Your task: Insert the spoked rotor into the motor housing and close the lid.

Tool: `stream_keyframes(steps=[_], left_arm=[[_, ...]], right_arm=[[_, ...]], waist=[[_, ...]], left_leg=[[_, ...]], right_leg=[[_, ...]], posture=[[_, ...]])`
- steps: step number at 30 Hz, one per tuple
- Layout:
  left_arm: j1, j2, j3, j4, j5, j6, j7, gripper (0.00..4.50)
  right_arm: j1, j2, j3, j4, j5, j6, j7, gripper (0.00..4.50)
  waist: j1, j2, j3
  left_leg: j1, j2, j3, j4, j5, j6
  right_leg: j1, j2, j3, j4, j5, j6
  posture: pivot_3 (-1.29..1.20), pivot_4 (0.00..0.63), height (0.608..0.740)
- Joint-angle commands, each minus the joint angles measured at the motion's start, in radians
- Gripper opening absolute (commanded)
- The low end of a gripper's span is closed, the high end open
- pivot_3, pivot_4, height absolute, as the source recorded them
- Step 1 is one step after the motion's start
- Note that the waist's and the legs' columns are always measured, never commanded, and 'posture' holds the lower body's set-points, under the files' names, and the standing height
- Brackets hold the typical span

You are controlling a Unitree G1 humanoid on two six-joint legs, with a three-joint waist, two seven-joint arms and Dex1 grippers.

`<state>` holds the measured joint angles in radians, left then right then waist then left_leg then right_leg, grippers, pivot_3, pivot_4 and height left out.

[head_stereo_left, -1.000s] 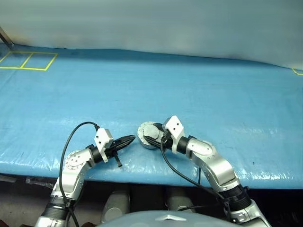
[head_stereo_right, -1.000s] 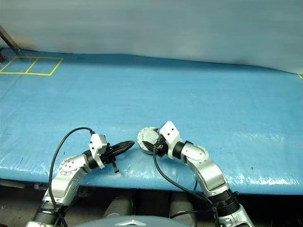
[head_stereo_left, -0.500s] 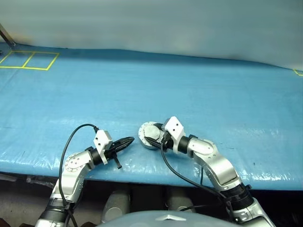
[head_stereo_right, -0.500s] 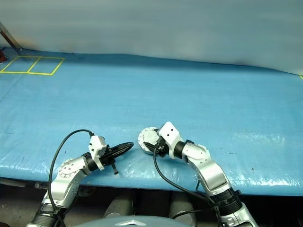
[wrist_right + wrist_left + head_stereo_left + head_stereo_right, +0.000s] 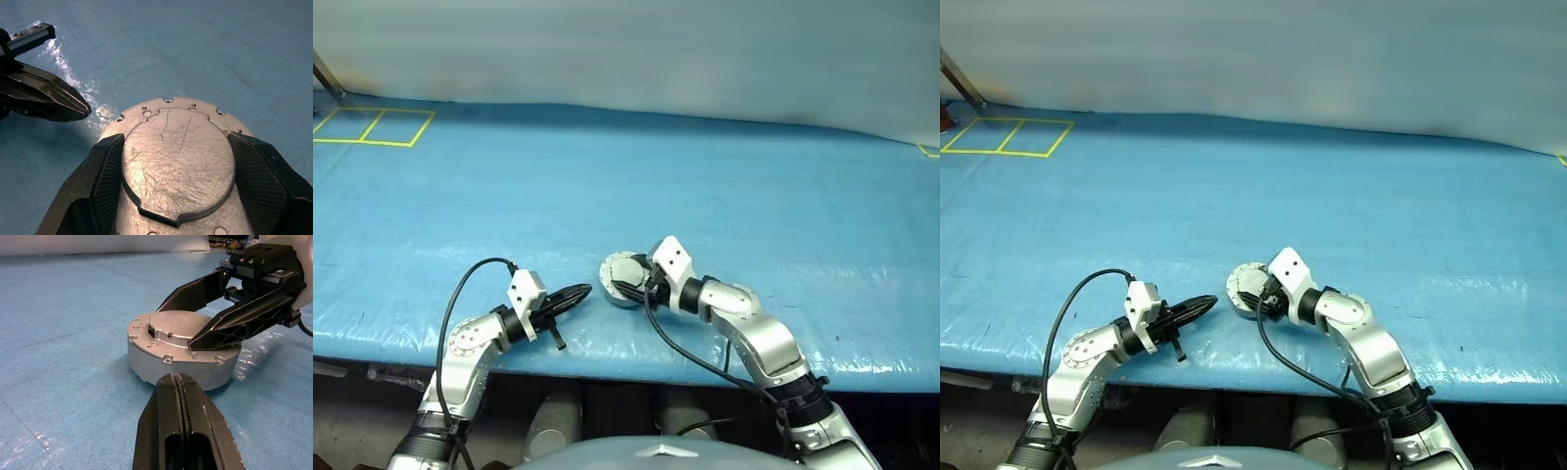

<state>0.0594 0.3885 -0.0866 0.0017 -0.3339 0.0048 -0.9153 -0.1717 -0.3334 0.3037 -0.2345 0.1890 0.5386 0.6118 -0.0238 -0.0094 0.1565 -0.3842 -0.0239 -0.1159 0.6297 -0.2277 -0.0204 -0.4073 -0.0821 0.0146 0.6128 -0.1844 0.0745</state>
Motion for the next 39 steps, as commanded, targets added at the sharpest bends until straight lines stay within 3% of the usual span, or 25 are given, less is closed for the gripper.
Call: stream_keyframes(steps=[1, 9, 20, 39], left_arm=[[-0.009, -0.022, 0.008, -0.053, -0.030, 0.046, 0.036, 0.00], [-0.072, -0.104, 0.028, -0.070, -0.112, 0.158, 0.096, 0.00], [-0.149, -0.096, -0.038, 0.027, -0.065, 0.235, 0.072, 0.00], [-0.113, -0.077, -0.065, 0.018, -0.030, 0.245, 0.084, 0.00]], right_arm=[[0.024, -0.028, 0.030, 0.035, -0.013, 0.045, 0.019, 3.02], [0.028, -0.024, 0.037, 0.033, -0.021, 0.042, 0.002, 3.02], [0.052, -0.017, 0.033, 0.012, -0.026, 0.034, -0.028, 3.02], [0.062, -0.006, -0.003, -0.027, 0.006, 0.063, -0.037, 3.02]], waist=[[0.001, 0.000, 0.000], [0.002, -0.002, -0.002], [0.003, -0.003, -0.003], [0.013, -0.003, -0.005]], left_leg=[[0.000, 0.000, 0.000, 0.000, 0.000, 0.000], [0.001, 0.000, 0.000, 0.000, 0.000, 0.000], [0.001, 0.000, 0.000, 0.000, 0.000, 0.000], [0.002, 0.000, -0.001, -0.001, 0.000, 0.000]], right_leg=[[0.000, 0.000, 0.000, 0.000, 0.000, 0.000], [0.001, 0.000, 0.000, 0.000, 0.000, 0.000], [0.002, 0.000, 0.000, 0.000, 0.000, 0.000], [0.004, 0.000, 0.000, -0.002, 0.000, 0.000]], posture=[[0.00, 0.150, 0.740], [0.00, 0.150, 0.740], [0.00, 0.150, 0.740], [0.00, 0.150, 0.740]])
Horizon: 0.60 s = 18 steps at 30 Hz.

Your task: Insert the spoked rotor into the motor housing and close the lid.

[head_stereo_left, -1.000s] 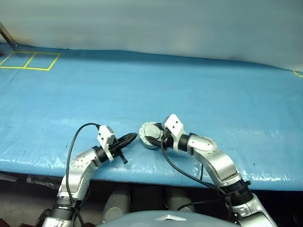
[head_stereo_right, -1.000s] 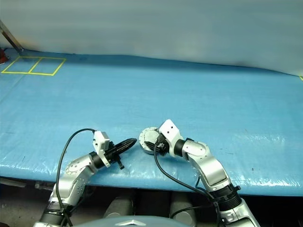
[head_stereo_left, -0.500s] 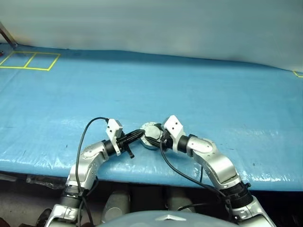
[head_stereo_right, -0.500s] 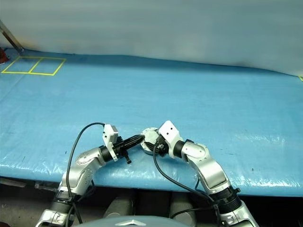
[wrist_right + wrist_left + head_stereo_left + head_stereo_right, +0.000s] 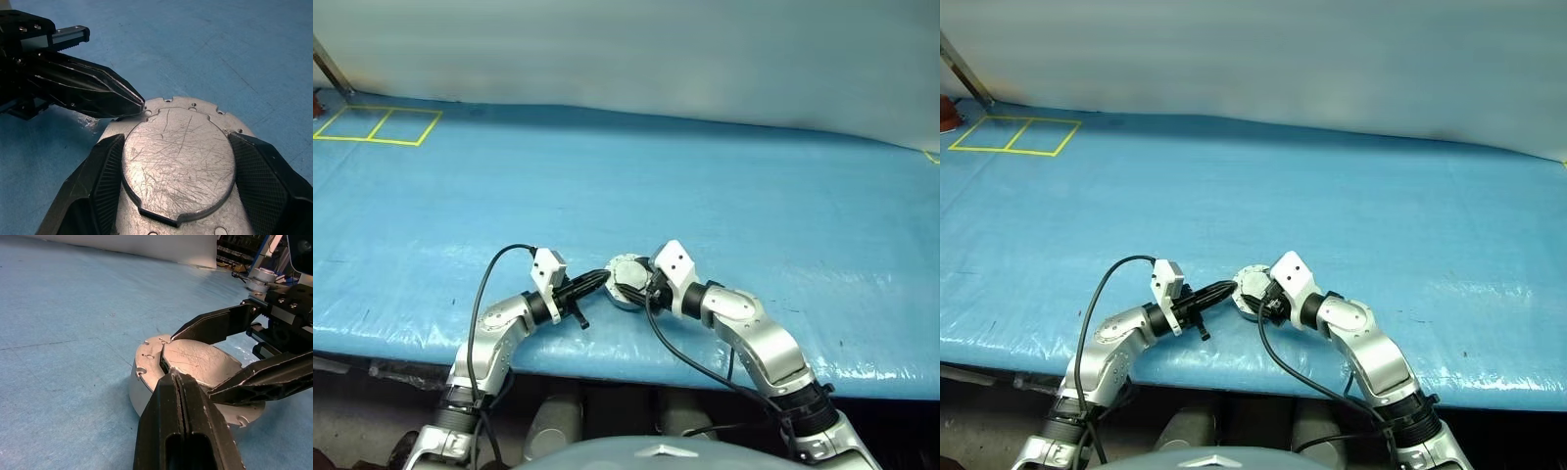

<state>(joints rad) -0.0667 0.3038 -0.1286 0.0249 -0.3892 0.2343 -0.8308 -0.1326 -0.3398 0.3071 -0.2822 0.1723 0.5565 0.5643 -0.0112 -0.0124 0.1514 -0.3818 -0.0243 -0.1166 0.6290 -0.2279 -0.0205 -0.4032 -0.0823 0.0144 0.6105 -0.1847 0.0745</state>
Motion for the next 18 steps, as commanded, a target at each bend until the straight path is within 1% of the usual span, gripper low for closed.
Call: stream_keyframes(steps=[1, 2, 4, 6, 7, 12, 14, 18], left_arm=[[0.012, 0.007, -0.023, -0.005, 0.026, 0.014, 0.000, 0.00], [0.012, 0.007, -0.023, -0.005, 0.026, 0.013, 0.000, 0.00], [0.011, 0.007, -0.024, -0.006, 0.027, 0.012, 0.000, 0.00], [0.011, 0.005, -0.025, -0.010, 0.022, 0.016, -0.002, 0.00], [0.010, 0.003, -0.024, -0.013, 0.018, 0.019, -0.004, 0.00], [0.010, -0.002, -0.027, -0.017, 0.015, 0.024, -0.007, 0.00], [0.012, -0.003, -0.029, -0.017, 0.017, 0.022, -0.010, 0.00], [0.012, -0.007, -0.032, -0.015, 0.019, 0.020, -0.010, 0.00]], right_arm=[[0.024, 0.001, -0.010, 0.017, 0.035, 0.041, 0.022, 3.02], [0.024, 0.000, -0.011, 0.014, 0.040, 0.038, 0.028, 3.02], [0.023, -0.013, -0.004, -0.002, 0.040, 0.037, 0.038, 3.75], [0.028, -0.011, -0.013, -0.044, 0.051, 0.021, 0.037, 4.30], [0.029, -0.003, -0.026, -0.067, 0.056, 0.018, 0.023, 4.46], [0.048, -0.006, -0.079, -0.192, 0.113, 0.037, 0.019, 4.46], [0.055, 0.027, -0.134, -0.232, 0.169, 0.079, -0.016, 4.46], [0.070, 0.108, -0.291, -0.252, 0.321, 0.200, -0.101, 4.46]], waist=[[0.000, 0.000, 0.000], [0.000, 0.000, 0.000], [0.000, 0.000, 0.000], [0.000, 0.000, 0.000], [0.000, 0.000, 0.000], [-0.001, 0.001, 0.001], [0.000, 0.001, 0.001], [0.001, 0.001, 0.001]], left_leg=[[0.000, 0.000, 0.000, 0.000, 0.000, 0.000], [0.000, 0.000, 0.000, 0.000, 0.000, 0.000], [0.000, 0.000, 0.000, 0.000, 0.000, 0.000], [0.000, 0.000, 0.000, 0.000, 0.000, 0.000], [0.000, 0.000, 0.000, 0.000, 0.000, 0.000], [-0.002, 0.000, 0.000, 0.000, 0.000, 0.000], [-0.003, 0.000, 0.000, 0.000, 0.000, 0.000], [-0.004, 0.000, 0.000, -0.001, 0.000, 0.000]], right_leg=[[0.000, 0.000, 0.000, 0.000, 0.000, 0.000], [0.000, 0.000, 0.000, 0.000, 0.000, 0.000], [0.000, 0.000, 0.000, 0.000, 0.000, 0.000], [0.000, 0.000, 0.000, 0.000, 0.000, 0.000], [0.000, 0.000, 0.000, 0.000, 0.000, 0.000], [-0.002, 0.000, 0.000, 0.000, 0.000, 0.000], [-0.004, 0.000, 0.000, 0.000, 0.000, 0.000], [-0.004, 0.000, 0.000, 0.000, 0.000, 0.000]], posture=[[0.00, 0.150, 0.740], [0.00, 0.150, 0.740], [0.00, 0.150, 0.740], [0.00, 0.150, 0.740], [0.00, 0.150, 0.740], [0.00, 0.150, 0.740], [0.00, 0.150, 0.740], [0.00, 0.150, 0.740]])
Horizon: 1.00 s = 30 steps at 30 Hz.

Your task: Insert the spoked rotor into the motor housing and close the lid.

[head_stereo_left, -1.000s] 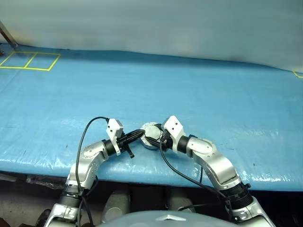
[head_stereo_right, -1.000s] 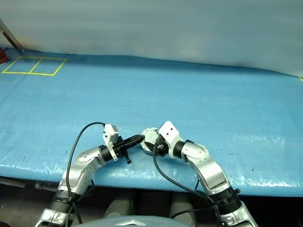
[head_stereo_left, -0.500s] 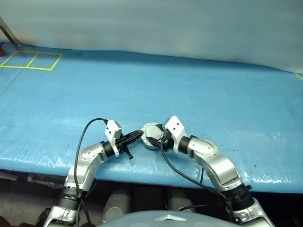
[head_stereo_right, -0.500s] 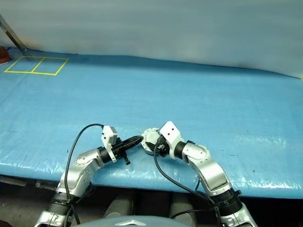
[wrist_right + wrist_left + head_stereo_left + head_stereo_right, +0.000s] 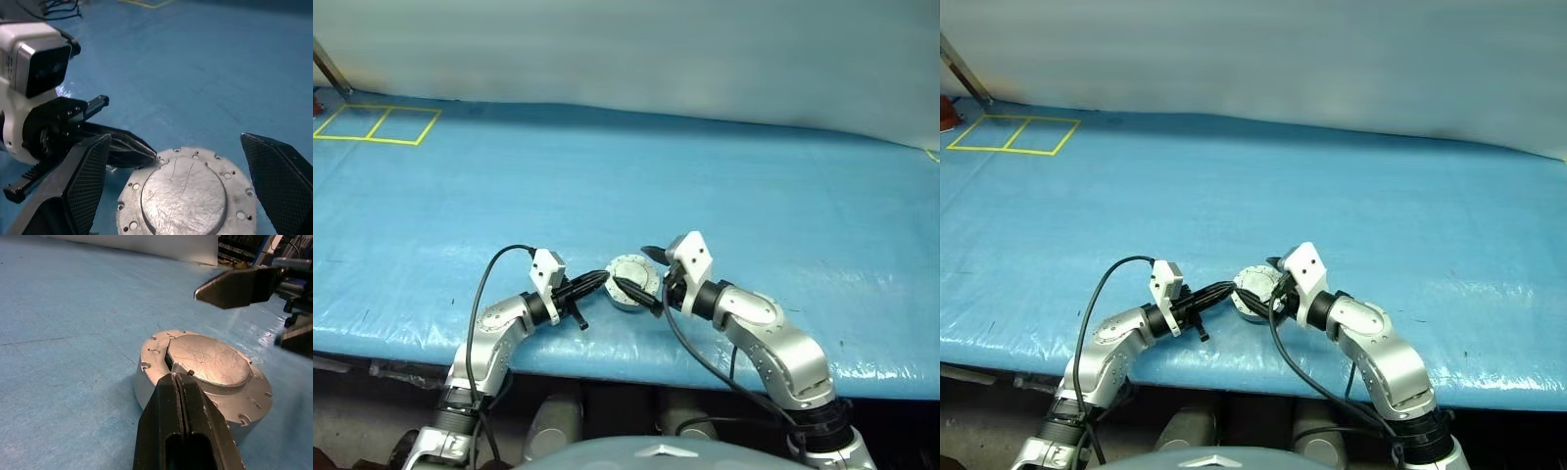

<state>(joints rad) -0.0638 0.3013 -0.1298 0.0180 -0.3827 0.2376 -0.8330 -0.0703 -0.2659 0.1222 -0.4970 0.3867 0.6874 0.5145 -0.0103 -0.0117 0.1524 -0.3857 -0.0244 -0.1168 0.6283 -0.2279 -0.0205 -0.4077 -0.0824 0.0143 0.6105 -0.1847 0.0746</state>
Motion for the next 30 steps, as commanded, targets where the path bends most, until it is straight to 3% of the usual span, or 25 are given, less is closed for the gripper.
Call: stream_keyframes(steps=[1, 4, 11, 24, 27, 30], left_arm=[[0.008, -0.006, -0.031, -0.007, 0.012, 0.018, -0.008, 0.00], [0.005, -0.013, -0.031, -0.005, 0.009, 0.016, -0.009, 0.00], [0.007, -0.018, -0.032, -0.004, 0.014, 0.008, -0.015, 0.00], [0.011, -0.018, -0.028, -0.008, 0.020, -0.004, -0.022, 0.00], [0.013, -0.016, -0.028, -0.011, 0.023, -0.005, -0.021, 0.00], [0.019, -0.014, -0.027, -0.011, 0.025, -0.008, -0.022, 0.00]], right_arm=[[0.012, 0.046, -0.142, -0.030, 0.133, 0.105, -0.075, 4.46], [0.034, 0.055, -0.225, -0.010, 0.202, 0.217, -0.130, 4.46], [0.116, 0.155, -0.442, 0.081, 0.570, 0.438, -0.180, 4.46], [0.126, 0.232, -0.400, 0.228, 0.709, 0.472, -0.260, 4.46], [0.129, 0.249, -0.407, 0.241, 0.738, 0.460, -0.267, 3.85], [0.134, 0.258, -0.419, 0.249, 0.775, 0.454, -0.269, 2.92]], waist=[[0.000, 0.000, 0.000], [0.000, 0.000, 0.000], [-0.001, 0.003, 0.001], [-0.002, 0.004, 0.001], [-0.002, 0.004, 0.001], [-0.002, 0.004, 0.002]], left_leg=[[0.000, 0.000, 0.000, 0.000, 0.000, 0.000], [-0.001, 0.000, 0.000, 0.000, 0.000, 0.000], [-0.002, 0.000, 0.000, 0.000, 0.000, 0.000], [-0.003, 0.000, 0.000, 0.000, 0.000, 0.000], [-0.003, 0.000, 0.000, 0.000, 0.000, 0.000], [-0.005, 0.000, 0.000, 0.000, 0.000, 0.000]], right_leg=[[0.000, 0.000, 0.000, 0.000, 0.000, 0.000], [-0.001, 0.000, 0.000, 0.000, 0.000, 0.000], [-0.002, 0.000, 0.000, 0.000, 0.000, 0.000], [-0.003, 0.000, 0.000, 0.000, 0.000, 0.000], [-0.003, 0.000, 0.000, 0.000, 0.000, 0.000], [-0.005, 0.000, 0.000, 0.000, 0.000, 0.000]], posture=[[0.00, 0.150, 0.740], [0.00, 0.150, 0.740], [0.00, 0.150, 0.740], [0.00, 0.150, 0.740], [0.00, 0.150, 0.740], [0.00, 0.150, 0.740]])
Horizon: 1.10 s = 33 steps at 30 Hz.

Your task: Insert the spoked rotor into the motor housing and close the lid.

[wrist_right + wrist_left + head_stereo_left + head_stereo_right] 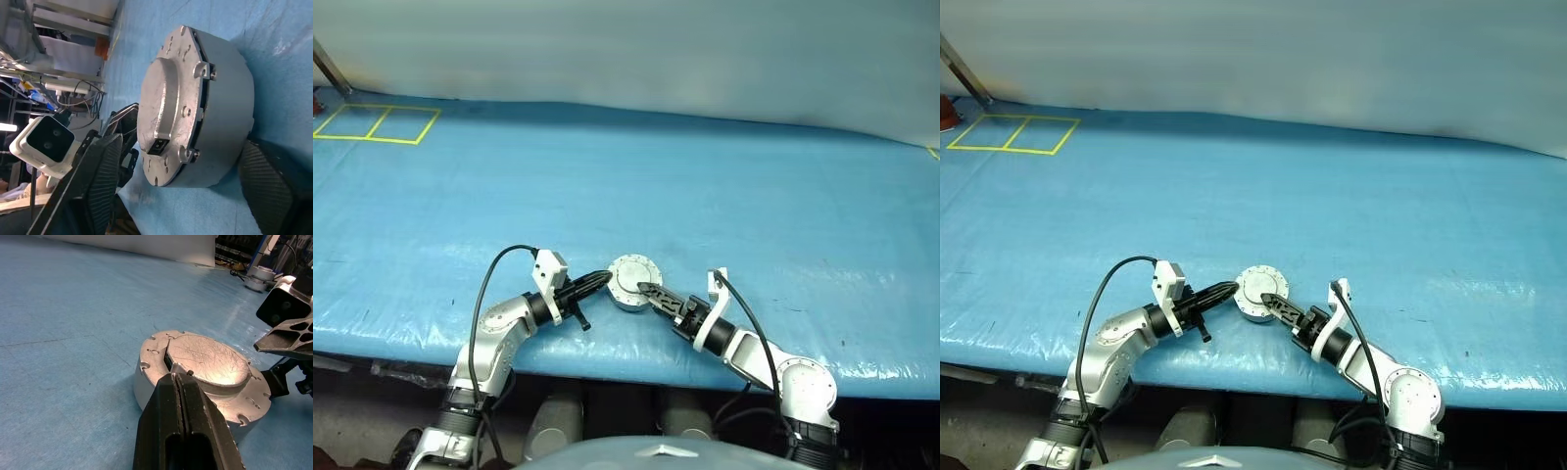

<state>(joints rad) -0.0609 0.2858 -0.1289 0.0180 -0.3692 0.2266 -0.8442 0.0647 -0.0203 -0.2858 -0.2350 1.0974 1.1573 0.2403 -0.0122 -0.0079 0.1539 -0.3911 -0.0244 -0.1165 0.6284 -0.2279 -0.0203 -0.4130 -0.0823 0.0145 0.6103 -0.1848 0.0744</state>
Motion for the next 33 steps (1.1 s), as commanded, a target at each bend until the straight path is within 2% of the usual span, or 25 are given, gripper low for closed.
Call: stream_keyframes(steps=[1, 2, 9, 14, 21, 25, 30, 33], left_arm=[[0.018, 0.002, -0.028, -0.011, 0.013, 0.001, -0.011, 0.00], [0.020, 0.002, -0.028, -0.010, 0.014, 0.001, -0.012, 0.00], [0.022, 0.002, -0.030, -0.008, 0.019, -0.002, -0.015, 0.00], [0.022, 0.002, -0.027, -0.008, 0.020, -0.007, -0.013, 0.00], [0.018, -0.021, 0.002, -0.006, -0.001, -0.001, 0.012, 0.00], [0.012, -0.084, 0.083, -0.039, -0.161, 0.142, 0.050, 0.00], [0.006, -0.133, 0.152, -0.071, -0.281, 0.216, 0.075, 0.00], [-0.001, -0.199, 0.216, -0.069, -0.364, 0.221, 0.121, 0.57]], right_arm=[[-0.001, 0.011, -0.012, -0.011, 0.070, -0.018, 0.005, 2.56], [-0.001, 0.012, -0.014, -0.009, 0.078, -0.019, 0.004, 2.28], [0.001, -0.002, 0.008, 0.002, 0.093, -0.033, -0.012, 2.28], [0.001, -0.015, 0.025, 0.017, 0.069, -0.040, -0.050, 1.18], [-0.012, -0.012, 0.021, 0.019, 0.104, -0.066, -0.056, 1.18], [-0.039, 0.032, -0.029, 0.015, 0.223, -0.111, -0.082, 1.18], [-0.080, 0.066, -0.056, -0.014, 0.333, -0.167, -0.145, 1.18], [-0.111, 0.075, -0.066, -0.031, 0.403, -0.215, -0.169, 1.18]], waist=[[-0.001, 0.000, 0.000], [-0.002, 0.001, 0.000], [-0.002, 0.001, 0.000], [-0.003, 0.001, 0.000], [-0.005, 0.001, 0.000], [-0.006, 0.001, 0.001], [-0.018, 0.004, 0.005], [-0.020, 0.004, 0.006]], left_leg=[[0.000, 0.000, 0.000, 0.000, 0.000, 0.000], [-0.001, 0.000, 0.000, 0.000, 0.000, 0.000], [-0.001, 0.000, 0.000, 0.000, 0.000, 0.000], [-0.001, 0.000, 0.000, 0.000, 0.000, 0.000], [0.000, 0.000, 0.000, 0.000, 0.000, 0.000], [-0.001, 0.000, -0.001, 0.001, 0.000, 0.000], [-0.003, 0.000, -0.001, 0.001, 0.000, 0.000], [-0.003, 0.000, -0.001, 0.001, 0.000, 0.000]], right_leg=[[0.000, 0.000, 0.000, 0.000, 0.000, 0.000], [-0.001, 0.000, 0.000, 0.000, 0.000, 0.000], [-0.001, 0.000, 0.000, 0.000, 0.000, 0.000], [-0.001, 0.000, 0.000, 0.000, 0.000, 0.000], [0.000, 0.000, 0.000, 0.000, 0.000, 0.000], [-0.001, 0.000, 0.000, 0.000, 0.000, 0.000], [-0.002, 0.001, 0.000, 0.000, 0.000, 0.000], [-0.002, 0.001, -0.001, 0.000, 0.000, 0.000]], posture=[[0.00, 0.150, 0.740], [0.00, 0.150, 0.740], [0.00, 0.150, 0.740], [0.00, 0.150, 0.740], [0.00, 0.150, 0.740], [0.00, 0.150, 0.740], [0.00, 0.150, 0.740], [0.00, 0.150, 0.740]])
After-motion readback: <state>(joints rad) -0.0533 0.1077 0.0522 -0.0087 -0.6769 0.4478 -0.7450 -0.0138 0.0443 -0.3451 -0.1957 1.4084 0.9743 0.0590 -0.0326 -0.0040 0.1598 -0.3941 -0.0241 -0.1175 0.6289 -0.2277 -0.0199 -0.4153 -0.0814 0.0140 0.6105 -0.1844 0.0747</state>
